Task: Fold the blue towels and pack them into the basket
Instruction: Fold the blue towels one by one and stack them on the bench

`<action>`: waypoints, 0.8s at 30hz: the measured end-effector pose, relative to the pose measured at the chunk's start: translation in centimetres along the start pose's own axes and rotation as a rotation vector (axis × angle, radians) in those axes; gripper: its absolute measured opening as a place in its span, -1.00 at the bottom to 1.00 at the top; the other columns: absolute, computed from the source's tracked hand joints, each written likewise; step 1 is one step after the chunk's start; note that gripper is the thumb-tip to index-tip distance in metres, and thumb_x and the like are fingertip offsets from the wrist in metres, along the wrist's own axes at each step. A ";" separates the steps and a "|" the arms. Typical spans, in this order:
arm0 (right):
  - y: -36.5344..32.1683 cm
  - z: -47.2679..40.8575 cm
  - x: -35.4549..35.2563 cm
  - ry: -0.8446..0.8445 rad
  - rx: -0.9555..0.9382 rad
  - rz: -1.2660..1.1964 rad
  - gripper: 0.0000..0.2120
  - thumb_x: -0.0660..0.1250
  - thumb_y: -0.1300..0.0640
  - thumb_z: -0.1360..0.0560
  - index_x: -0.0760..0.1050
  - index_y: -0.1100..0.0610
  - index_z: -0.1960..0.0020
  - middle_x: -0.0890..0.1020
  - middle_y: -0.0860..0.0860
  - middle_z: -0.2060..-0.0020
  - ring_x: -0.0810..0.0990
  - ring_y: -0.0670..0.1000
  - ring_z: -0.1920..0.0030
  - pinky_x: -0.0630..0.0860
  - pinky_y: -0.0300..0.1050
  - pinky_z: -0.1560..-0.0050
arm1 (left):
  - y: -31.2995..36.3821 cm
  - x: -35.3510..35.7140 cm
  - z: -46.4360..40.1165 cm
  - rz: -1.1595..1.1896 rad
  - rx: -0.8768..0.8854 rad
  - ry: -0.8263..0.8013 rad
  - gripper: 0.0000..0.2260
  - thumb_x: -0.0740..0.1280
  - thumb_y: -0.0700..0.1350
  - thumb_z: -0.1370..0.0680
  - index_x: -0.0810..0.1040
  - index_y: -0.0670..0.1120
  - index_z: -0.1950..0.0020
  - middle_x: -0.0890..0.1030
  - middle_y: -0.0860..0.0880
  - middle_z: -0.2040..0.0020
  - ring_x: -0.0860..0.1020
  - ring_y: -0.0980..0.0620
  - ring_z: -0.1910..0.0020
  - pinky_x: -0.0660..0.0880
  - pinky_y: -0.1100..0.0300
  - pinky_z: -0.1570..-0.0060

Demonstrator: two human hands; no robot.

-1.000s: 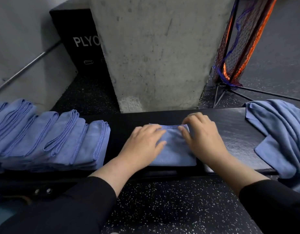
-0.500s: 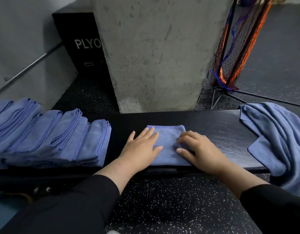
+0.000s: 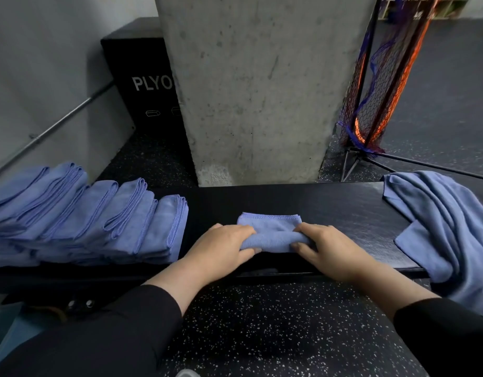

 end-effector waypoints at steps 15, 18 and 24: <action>0.5 -3.5 1.3 0.283 0.162 -0.037 -0.86 0.41 0.02 -0.52 0.52 -0.02 -0.05 0.47 -0.12 0.02 0.47 -0.01 0.07 0.46 -0.04 0.04 | -1.4 0.8 -3.7 0.132 -0.187 0.257 -0.81 0.43 0.06 -0.55 0.54 0.04 -0.10 0.51 0.10 -0.06 0.50 0.08 0.00 0.46 0.10 -0.03; 1.1 -3.9 2.1 0.309 -0.016 0.076 -0.86 0.33 0.02 -0.57 0.63 0.03 0.05 0.54 -0.12 -0.01 0.48 0.04 0.04 0.51 0.05 0.03 | -1.5 1.7 -3.9 -0.083 0.056 0.275 -0.82 0.32 0.03 -0.63 0.67 0.03 -0.12 0.56 0.09 -0.20 0.51 -0.01 -0.18 0.40 0.00 -0.19; 3.0 -2.7 2.1 -0.047 -0.029 0.076 -0.28 0.27 -0.40 -0.45 0.30 -0.13 -0.52 0.31 -0.29 -0.47 0.16 -0.18 -0.53 0.16 -0.04 -0.42 | -1.8 2.2 -3.3 -0.113 -0.045 -0.038 -0.31 0.17 0.37 -0.57 0.21 0.04 -0.61 0.21 0.11 -0.60 0.09 0.10 -0.59 0.00 -0.01 -0.56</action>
Point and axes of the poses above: each hand's wrist, its own z-axis away from the middle knuckle, its own x-axis out of the palm, y = z × x, the point moved 1 cm from there along -z, towards the middle knuckle
